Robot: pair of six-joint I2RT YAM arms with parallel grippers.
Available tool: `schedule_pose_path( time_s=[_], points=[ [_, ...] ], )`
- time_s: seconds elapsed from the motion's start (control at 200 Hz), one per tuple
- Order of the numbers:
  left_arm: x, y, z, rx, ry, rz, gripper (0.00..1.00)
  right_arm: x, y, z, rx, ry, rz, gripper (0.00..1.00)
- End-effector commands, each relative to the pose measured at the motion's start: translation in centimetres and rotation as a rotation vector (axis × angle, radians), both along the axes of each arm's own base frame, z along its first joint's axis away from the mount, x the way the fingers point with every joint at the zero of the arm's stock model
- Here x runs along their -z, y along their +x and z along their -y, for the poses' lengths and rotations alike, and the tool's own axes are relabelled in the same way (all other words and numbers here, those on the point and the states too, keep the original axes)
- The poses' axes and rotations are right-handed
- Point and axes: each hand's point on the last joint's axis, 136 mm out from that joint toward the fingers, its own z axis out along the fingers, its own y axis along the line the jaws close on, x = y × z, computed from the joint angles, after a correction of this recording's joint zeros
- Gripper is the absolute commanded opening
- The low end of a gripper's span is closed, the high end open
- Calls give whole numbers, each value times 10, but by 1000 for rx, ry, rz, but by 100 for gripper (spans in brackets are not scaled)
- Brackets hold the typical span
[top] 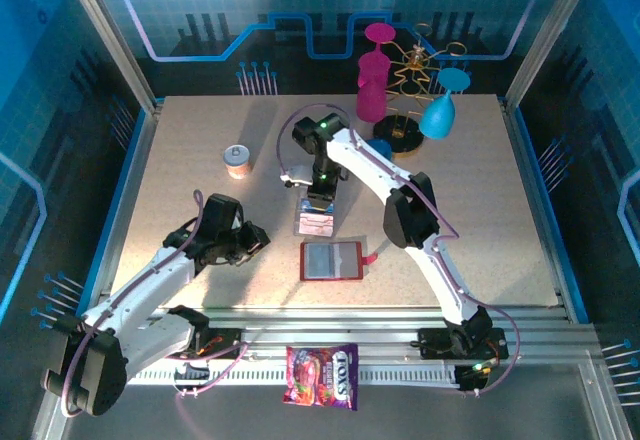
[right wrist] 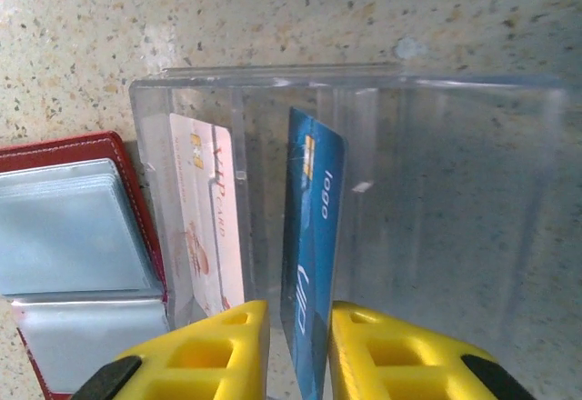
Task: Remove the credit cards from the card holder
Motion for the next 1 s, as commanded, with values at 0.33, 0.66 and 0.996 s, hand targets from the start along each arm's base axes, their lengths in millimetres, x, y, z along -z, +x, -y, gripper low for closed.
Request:
schedule_pose_path(
  time_s=[0.33, 0.66, 0.996],
  points=[
    [6, 0, 0, -4, -7, -20, 20, -32, 20, -7, 47, 46, 166, 10],
    [5, 1, 1, 2, -9, -24, 20, -9, 22, -4, 49, 6, 157, 10],
    [4, 2, 2, 6, -14, -21, 20, 5, 17, -3, 42, -4, 120, 5]
  ],
)
